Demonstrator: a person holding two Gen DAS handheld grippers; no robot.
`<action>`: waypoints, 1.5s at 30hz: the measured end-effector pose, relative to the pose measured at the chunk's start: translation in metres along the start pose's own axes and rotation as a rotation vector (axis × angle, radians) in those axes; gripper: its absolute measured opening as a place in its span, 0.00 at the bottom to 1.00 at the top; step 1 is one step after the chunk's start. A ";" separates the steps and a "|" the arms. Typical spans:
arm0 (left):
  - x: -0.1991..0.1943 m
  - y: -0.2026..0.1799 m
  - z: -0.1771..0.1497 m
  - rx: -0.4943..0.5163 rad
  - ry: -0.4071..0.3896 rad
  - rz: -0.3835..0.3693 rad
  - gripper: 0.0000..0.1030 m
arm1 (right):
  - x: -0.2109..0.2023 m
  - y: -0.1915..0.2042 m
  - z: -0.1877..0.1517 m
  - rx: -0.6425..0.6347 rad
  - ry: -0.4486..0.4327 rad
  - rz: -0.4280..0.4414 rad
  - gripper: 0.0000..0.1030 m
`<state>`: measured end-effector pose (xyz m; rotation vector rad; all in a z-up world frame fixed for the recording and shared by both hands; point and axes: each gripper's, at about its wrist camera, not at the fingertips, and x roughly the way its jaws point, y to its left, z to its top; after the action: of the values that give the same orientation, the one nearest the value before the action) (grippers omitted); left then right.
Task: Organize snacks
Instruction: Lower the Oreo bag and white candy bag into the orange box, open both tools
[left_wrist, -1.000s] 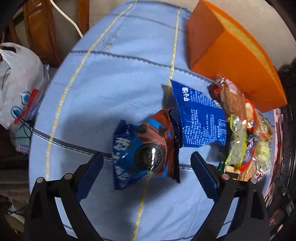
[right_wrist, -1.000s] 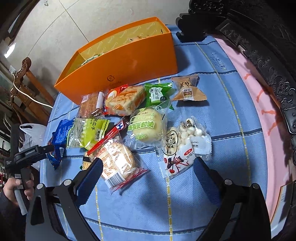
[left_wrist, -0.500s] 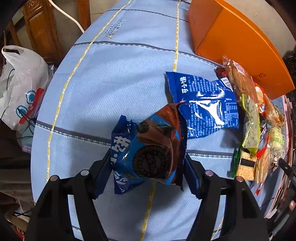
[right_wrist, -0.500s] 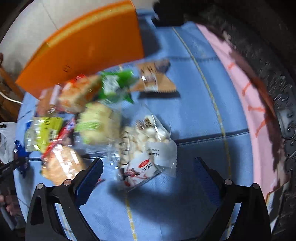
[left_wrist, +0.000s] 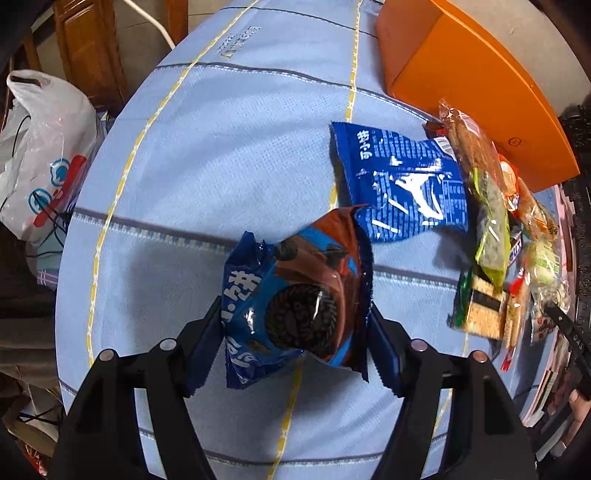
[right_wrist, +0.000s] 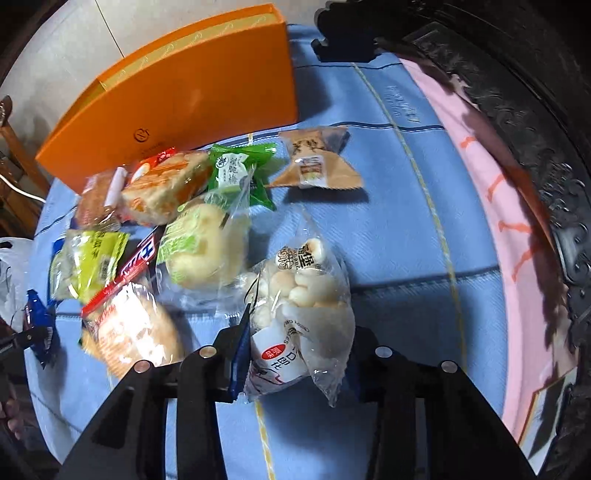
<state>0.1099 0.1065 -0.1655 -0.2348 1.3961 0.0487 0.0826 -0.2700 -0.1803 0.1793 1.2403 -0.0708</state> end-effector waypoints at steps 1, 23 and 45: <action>-0.002 0.002 -0.002 -0.003 0.000 -0.003 0.66 | -0.006 -0.003 -0.003 0.006 -0.002 0.014 0.40; -0.133 -0.067 0.072 0.143 -0.310 -0.150 0.65 | -0.105 0.029 0.082 0.034 -0.301 0.263 0.40; -0.061 -0.193 0.216 0.216 -0.266 -0.104 0.88 | -0.009 0.079 0.214 0.084 -0.288 0.201 0.69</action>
<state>0.3418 -0.0342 -0.0458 -0.1156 1.1124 -0.1519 0.2919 -0.2303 -0.0976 0.3535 0.9278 0.0247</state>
